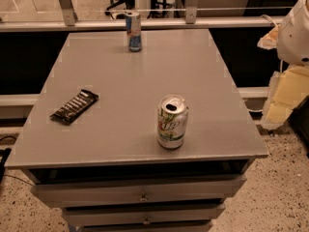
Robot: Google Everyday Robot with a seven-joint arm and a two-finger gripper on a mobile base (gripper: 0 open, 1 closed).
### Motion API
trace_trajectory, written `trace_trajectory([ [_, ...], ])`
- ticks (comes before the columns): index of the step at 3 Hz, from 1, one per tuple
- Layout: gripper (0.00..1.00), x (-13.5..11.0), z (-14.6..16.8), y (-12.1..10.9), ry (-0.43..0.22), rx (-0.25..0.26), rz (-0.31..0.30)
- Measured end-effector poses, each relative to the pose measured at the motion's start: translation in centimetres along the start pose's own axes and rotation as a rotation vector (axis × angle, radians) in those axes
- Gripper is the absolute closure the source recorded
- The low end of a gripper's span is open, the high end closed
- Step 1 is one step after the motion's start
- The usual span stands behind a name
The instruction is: Knock 7up can over
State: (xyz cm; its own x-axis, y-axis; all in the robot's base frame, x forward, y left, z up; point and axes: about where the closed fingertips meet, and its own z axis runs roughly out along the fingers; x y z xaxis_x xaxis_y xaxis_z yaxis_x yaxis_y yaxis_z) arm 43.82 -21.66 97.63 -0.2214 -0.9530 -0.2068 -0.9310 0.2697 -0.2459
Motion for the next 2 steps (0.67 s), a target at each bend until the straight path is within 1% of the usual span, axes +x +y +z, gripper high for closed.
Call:
trace_trajectory([
  [1,0.00,0.0,0.0,0.0,0.000,0.000,0.000],
  [2,0.00,-1.7,0.7,0.8,-0.092,-0.010,0.046],
])
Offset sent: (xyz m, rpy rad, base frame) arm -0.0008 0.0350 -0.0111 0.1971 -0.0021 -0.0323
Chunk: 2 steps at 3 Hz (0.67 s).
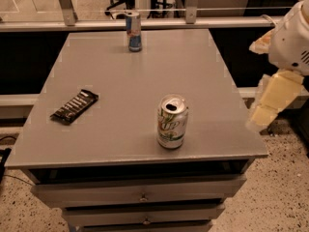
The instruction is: Knock 7up can over
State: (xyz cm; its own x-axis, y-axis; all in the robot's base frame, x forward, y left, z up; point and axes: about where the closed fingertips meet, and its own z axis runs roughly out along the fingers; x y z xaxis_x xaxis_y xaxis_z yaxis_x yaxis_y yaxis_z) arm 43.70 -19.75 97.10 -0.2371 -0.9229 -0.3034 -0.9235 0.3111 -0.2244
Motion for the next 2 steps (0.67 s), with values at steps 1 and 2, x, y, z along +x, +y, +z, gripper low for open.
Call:
trace_trajectory([
  [1,0.00,-2.2,1.2,0.7,-0.112,-0.008,0.047],
  [2,0.00,-3.7,3.0,1.5,-0.236,-0.031,0.079],
])
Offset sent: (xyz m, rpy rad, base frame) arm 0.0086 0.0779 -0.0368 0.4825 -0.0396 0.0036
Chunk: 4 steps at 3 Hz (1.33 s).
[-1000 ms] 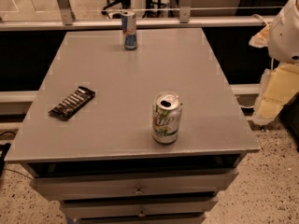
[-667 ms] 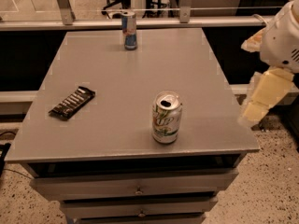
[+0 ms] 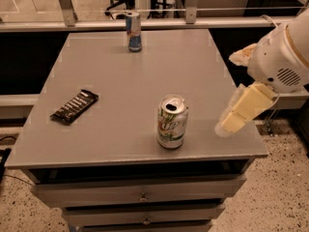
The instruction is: Knock 7up can over
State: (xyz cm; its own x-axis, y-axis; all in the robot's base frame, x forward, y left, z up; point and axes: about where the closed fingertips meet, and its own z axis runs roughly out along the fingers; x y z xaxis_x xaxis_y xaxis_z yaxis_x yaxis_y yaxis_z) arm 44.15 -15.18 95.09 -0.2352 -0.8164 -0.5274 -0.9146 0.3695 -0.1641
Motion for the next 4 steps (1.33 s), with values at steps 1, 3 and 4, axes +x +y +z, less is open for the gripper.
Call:
trace_trajectory([
  [1,0.00,-0.8,2.6,0.9,-0.122,-0.038,0.009],
  [3,0.00,-2.1,7.5,0.9,-0.375,-0.102,0.006],
  [4,0.00,-2.7,8.4,0.6,-0.466,-0.109,0.027],
])
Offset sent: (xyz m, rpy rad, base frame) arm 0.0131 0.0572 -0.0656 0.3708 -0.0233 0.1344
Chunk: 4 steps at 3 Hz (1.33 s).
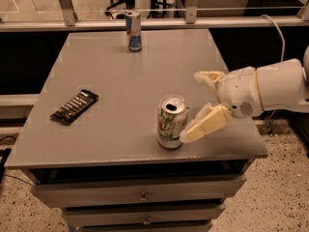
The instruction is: Knock 7up can over
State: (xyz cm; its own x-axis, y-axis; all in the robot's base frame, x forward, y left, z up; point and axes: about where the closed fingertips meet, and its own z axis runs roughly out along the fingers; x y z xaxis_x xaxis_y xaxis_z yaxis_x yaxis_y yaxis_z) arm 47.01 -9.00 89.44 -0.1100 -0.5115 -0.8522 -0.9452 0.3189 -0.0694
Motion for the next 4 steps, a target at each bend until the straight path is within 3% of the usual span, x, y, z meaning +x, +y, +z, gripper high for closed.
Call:
trace_trajectory([
  [1,0.00,-0.9,1.7,-0.3,-0.098,-0.002,0.019],
  [2,0.00,-1.7,2.9,-0.8,-0.146,0.003,0.025],
  [4,0.00,-6.2,4.6,-4.8,-0.211,0.061,0.019],
])
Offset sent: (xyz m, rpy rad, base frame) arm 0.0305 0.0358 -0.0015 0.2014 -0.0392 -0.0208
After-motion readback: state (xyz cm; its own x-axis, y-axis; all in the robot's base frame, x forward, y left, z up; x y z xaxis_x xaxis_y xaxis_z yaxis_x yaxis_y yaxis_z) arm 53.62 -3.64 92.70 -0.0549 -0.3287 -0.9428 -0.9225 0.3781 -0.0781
